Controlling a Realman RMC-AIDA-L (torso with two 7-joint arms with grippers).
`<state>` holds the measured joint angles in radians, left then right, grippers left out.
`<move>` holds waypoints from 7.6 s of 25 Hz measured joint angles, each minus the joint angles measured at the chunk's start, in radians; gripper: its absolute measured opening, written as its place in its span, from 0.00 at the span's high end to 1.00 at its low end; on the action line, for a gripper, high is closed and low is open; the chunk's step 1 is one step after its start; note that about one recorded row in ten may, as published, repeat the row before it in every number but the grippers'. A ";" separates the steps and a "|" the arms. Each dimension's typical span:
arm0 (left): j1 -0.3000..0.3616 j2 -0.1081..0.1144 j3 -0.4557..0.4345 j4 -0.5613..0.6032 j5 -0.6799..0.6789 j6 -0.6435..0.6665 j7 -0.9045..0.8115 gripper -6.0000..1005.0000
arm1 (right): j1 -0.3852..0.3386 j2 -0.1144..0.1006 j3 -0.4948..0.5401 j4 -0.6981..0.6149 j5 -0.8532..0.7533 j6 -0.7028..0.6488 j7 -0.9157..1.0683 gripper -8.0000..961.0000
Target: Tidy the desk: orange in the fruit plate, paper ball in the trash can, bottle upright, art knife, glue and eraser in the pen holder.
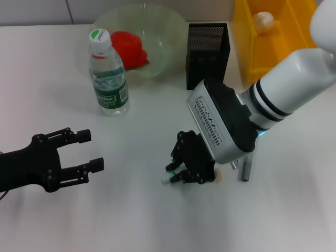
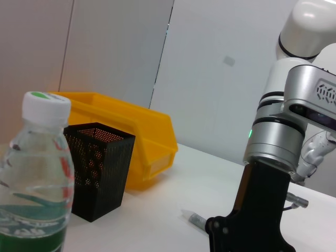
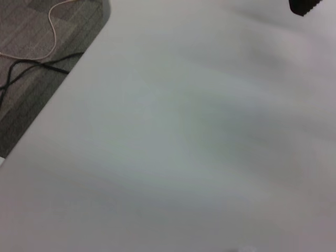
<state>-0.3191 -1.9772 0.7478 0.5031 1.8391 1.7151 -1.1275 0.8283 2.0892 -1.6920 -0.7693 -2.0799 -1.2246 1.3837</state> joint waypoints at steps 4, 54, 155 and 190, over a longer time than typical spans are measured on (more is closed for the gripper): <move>0.000 0.000 -0.003 0.000 0.000 0.003 0.000 0.22 | 0.005 -0.003 0.004 -0.004 0.000 -0.019 0.028 0.78; -0.041 -0.019 -0.041 0.000 -0.003 0.167 -0.013 0.22 | -0.018 0.004 0.843 0.680 1.052 0.008 -0.879 0.83; -0.063 -0.032 -0.090 0.001 0.019 0.183 -0.037 0.22 | -0.111 -0.002 0.265 -0.119 -0.209 -0.218 0.222 0.51; -0.063 -0.043 -0.086 0.001 0.014 0.191 -0.032 0.22 | -0.030 -0.014 0.754 -0.279 -0.214 -0.049 0.707 0.72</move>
<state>-0.3819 -2.0201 0.6615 0.5043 1.8528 1.9066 -1.1597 0.7985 2.0748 -0.9384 -1.0479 -2.2937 -1.2737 2.0912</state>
